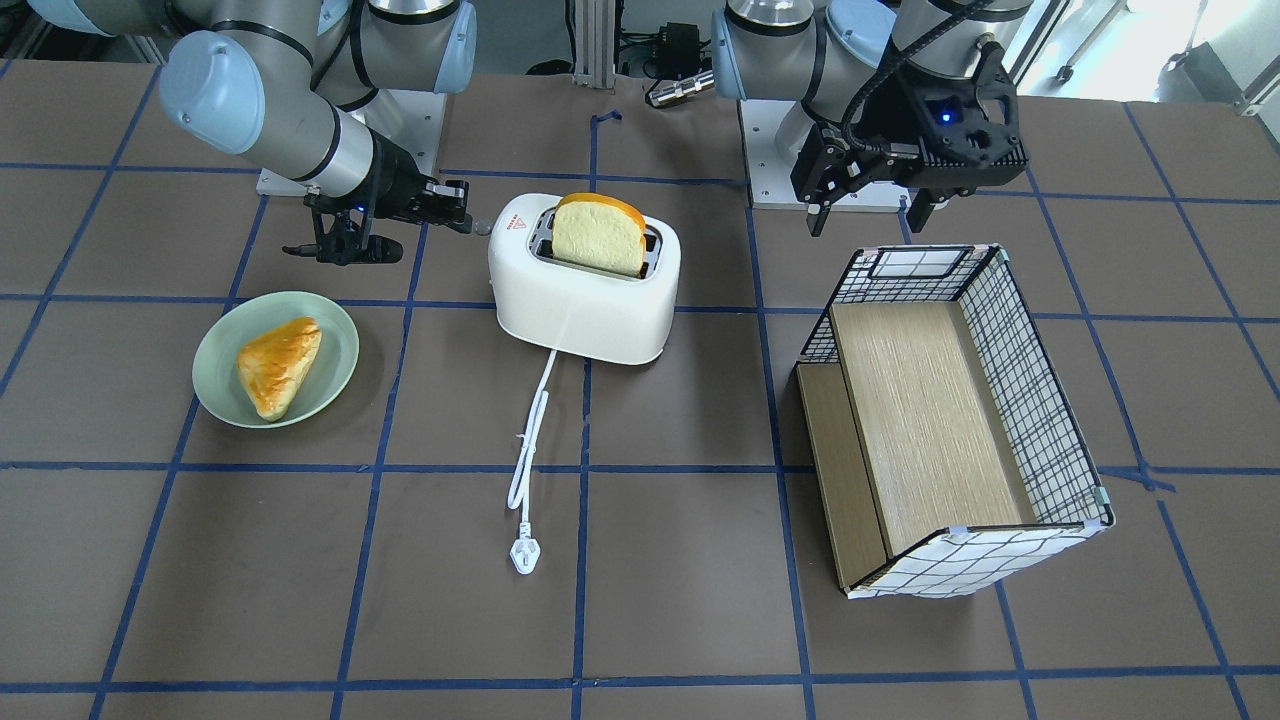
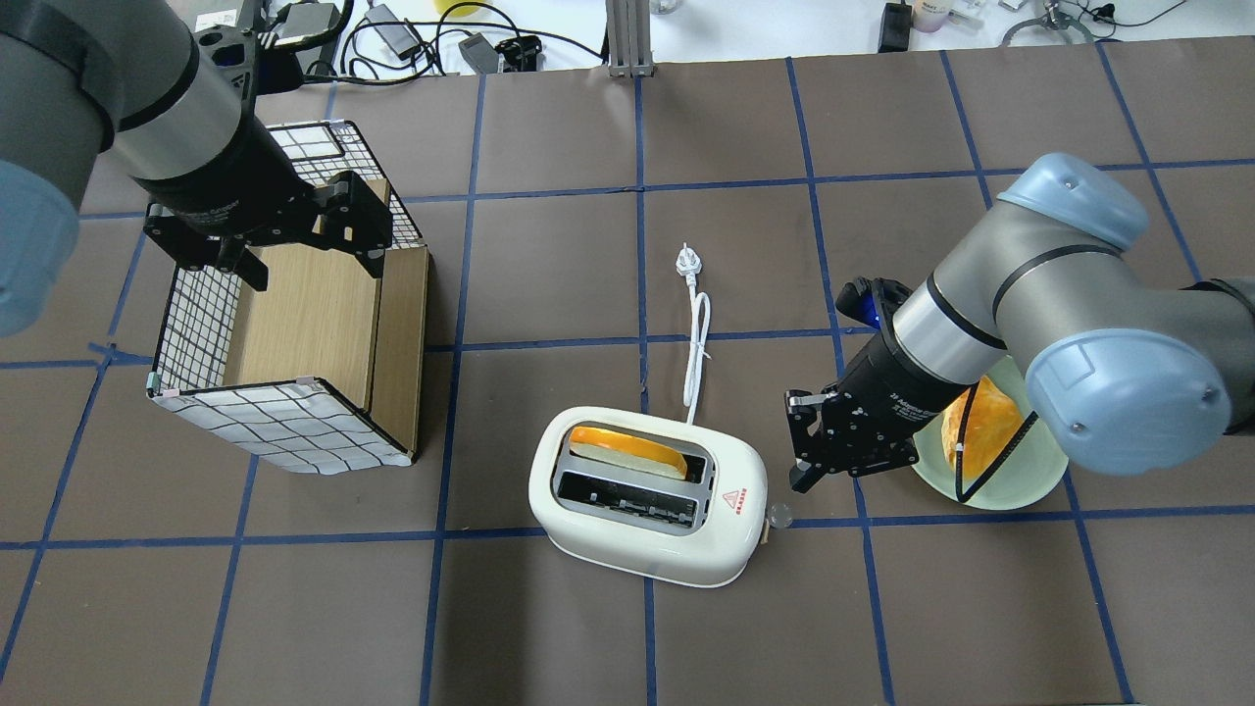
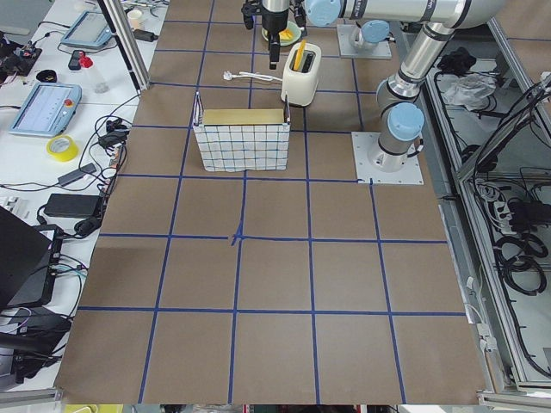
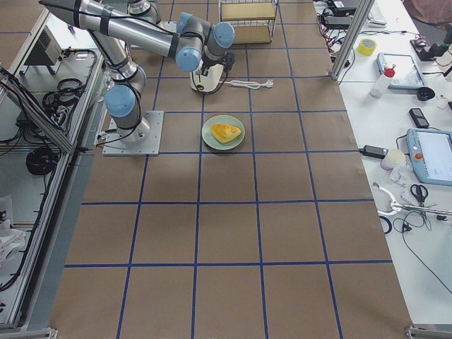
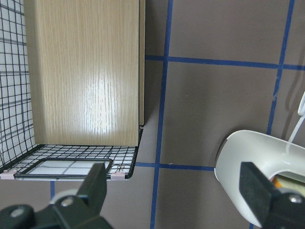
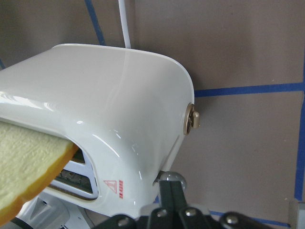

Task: Press toaster with right arm
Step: 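Press the toaster lever down with the right gripper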

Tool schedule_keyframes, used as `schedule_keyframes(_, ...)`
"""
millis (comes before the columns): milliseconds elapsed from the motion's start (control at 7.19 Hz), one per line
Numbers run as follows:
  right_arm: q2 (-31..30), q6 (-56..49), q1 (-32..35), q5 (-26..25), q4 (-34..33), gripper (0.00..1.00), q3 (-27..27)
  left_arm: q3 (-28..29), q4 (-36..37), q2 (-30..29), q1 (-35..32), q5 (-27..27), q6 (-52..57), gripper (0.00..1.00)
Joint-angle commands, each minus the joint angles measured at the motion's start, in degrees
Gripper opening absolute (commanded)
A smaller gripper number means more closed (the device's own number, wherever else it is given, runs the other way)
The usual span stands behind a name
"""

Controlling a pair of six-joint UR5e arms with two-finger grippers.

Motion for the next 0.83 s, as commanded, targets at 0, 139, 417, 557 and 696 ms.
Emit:
schedule_keyframes(0, 0.29, -0.45, 0.05, 0.07, 1.61, 0.0, 0.15, 0.0, 0.08, 0.0, 0.0, 0.0, 0.0, 1.0)
schedule_keyframes(139, 0.12, -0.71, 0.05, 0.16, 3.62, 0.0, 0.06, 0.0, -0.01, 0.0, 0.0, 0.0, 0.0, 1.0)
schedule_keyframes(417, -0.06, -0.72, 0.22, 0.16, 6.01, 0.0, 0.32, 0.0, -0.01, 0.0, 0.0, 0.0, 0.0, 1.0)
schedule_keyframes(557, -0.05, -0.8, 0.4, 0.25, 6.01, 0.0, 1.81, 0.0, -0.01, 0.0, 0.0, 0.0, 0.0, 1.0)
schedule_keyframes(696, 0.21, -0.8, 0.4, 0.34, 5.92, 0.0, 2.08, 0.0, 0.08, 0.0, 0.0, 0.0, 0.0, 1.0)
